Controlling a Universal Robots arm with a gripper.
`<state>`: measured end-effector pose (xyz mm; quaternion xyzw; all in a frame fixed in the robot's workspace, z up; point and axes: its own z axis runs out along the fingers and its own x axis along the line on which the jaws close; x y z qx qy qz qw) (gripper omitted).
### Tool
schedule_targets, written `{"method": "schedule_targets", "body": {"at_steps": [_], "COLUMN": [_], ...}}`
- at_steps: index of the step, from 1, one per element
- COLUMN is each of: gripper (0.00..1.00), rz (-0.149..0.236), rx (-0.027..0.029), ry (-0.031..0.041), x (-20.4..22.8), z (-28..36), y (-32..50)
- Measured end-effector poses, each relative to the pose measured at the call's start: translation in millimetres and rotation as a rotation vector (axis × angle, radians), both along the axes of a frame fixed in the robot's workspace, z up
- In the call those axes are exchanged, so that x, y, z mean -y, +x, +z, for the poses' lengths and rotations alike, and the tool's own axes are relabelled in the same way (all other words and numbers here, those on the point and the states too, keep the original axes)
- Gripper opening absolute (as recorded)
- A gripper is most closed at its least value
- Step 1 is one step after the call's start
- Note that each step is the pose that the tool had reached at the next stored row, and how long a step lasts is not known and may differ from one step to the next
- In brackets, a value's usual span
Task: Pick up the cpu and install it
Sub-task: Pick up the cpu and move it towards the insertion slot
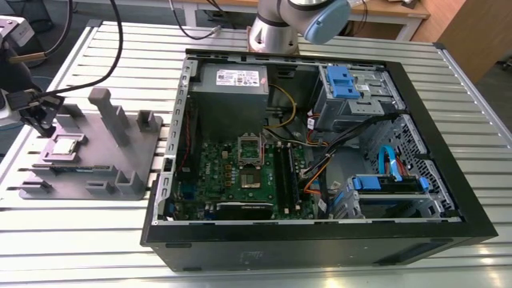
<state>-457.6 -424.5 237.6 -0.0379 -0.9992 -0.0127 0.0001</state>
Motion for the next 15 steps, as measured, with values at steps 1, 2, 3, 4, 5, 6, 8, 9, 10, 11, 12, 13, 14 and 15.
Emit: {"method": "schedule_targets", "body": {"at_steps": [1,2,3,4,5,6,8,9,10,11,12,13,14,15], "gripper": [0.11,0.11,0.11,0.11,0.11,0.11,0.11,0.11,0.11,0.11,0.11,0.11,0.11,0.11], "rz": [0.000,0.000,0.000,0.000,0.000,0.000,0.000,0.000,0.000,0.000,0.000,0.000,0.000,0.000], "rx": [0.0000,-0.0001,0.0000,0.0004,0.0004,-0.0001,0.0000,0.0000,0.0000,0.0001,0.0000,-0.0001,-0.0001,-0.0001], "ry": [0.0000,0.0000,0.0000,0.0002,0.0003,0.0000,0.0000,0.0000,0.0000,0.0001,0.0000,0.0000,-0.0001,0.0000], "x": [0.0,0.0,0.0,0.0,0.0,0.0,0.0,0.0,0.0,0.0,0.0,0.0,0.0,0.0], "z": [-0.1,-0.1,-0.3,-0.9,-1.7,-2.5,-4.8,-5.9,-7.2,-8.6,-9.8,-10.9,-12.0,-13.0], "y": [0.0,0.0,0.0,0.0,0.1,0.0,0.0,0.0,0.0,0.0,0.0,0.0,0.0,0.0]}}
